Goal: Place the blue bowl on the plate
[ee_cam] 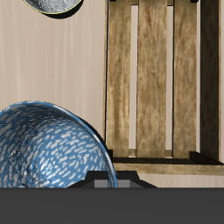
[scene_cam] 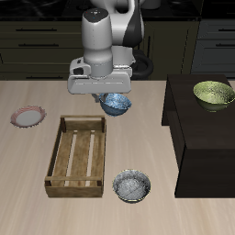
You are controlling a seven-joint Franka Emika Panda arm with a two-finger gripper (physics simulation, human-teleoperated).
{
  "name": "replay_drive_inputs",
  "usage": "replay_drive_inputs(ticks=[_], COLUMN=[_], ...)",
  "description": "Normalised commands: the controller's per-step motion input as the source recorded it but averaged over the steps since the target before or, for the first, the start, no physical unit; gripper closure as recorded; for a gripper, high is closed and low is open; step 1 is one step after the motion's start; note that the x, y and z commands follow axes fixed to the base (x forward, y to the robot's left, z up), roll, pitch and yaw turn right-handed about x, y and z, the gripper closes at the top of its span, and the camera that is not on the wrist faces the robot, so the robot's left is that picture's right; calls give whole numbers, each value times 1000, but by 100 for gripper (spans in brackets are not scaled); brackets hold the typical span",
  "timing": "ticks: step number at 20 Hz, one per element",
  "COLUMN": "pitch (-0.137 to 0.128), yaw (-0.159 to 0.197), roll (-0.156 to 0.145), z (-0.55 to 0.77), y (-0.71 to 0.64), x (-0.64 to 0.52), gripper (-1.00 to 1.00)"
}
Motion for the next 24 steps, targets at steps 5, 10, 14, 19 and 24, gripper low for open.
replay_drive_inputs(ticks=[5,10,14,19,24], pitch=[-26,-21,-1,-33,10], yaw=[-28,-19,-26,-31,-27], roll=[-39,-58,-61,-52,-26], z=[149,93,32,117,1], y=[-424,-637,-503,-490,-250], x=[-198,-191,-131,-187,-95], gripper=[100,100,100,100,100])
